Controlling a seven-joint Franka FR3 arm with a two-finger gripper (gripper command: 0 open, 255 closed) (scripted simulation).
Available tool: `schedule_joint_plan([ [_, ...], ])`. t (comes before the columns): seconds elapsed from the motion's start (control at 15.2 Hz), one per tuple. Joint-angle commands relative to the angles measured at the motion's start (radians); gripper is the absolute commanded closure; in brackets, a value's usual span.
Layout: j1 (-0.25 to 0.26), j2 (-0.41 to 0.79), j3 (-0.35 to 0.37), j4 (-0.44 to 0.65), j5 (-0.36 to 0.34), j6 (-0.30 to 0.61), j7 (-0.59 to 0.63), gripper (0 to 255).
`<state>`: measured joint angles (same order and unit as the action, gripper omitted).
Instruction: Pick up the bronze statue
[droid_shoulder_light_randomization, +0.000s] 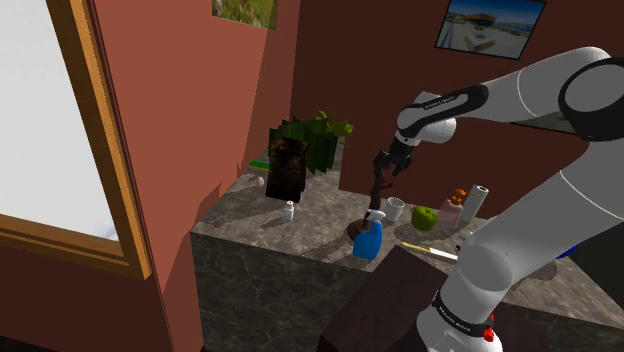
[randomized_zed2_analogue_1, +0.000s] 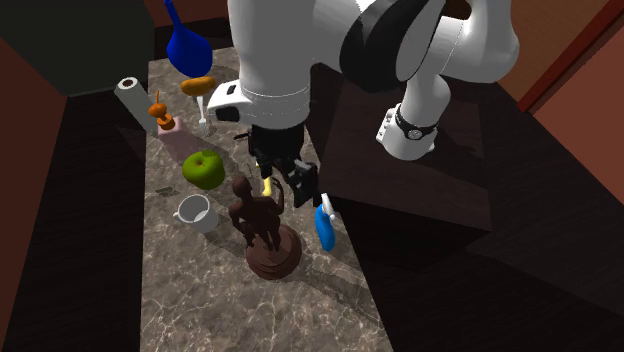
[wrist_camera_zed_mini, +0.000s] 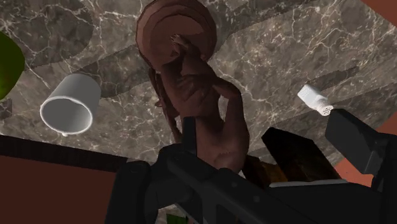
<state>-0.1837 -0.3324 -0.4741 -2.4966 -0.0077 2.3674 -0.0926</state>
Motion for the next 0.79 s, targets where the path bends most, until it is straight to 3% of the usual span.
schedule_joint_plan([
  [0.0,0.009,0.054,-0.042,0.02,0.05,0.048,-0.039,0],
  [0.59,0.034,0.127,-0.071,-0.026,0.111,0.158,-0.097,0],
  [0.66,0.034,0.127,-0.069,-0.024,0.11,0.156,-0.094,255],
  [0.73,0.034,0.125,-0.069,-0.024,0.109,0.155,-0.093,255],
])
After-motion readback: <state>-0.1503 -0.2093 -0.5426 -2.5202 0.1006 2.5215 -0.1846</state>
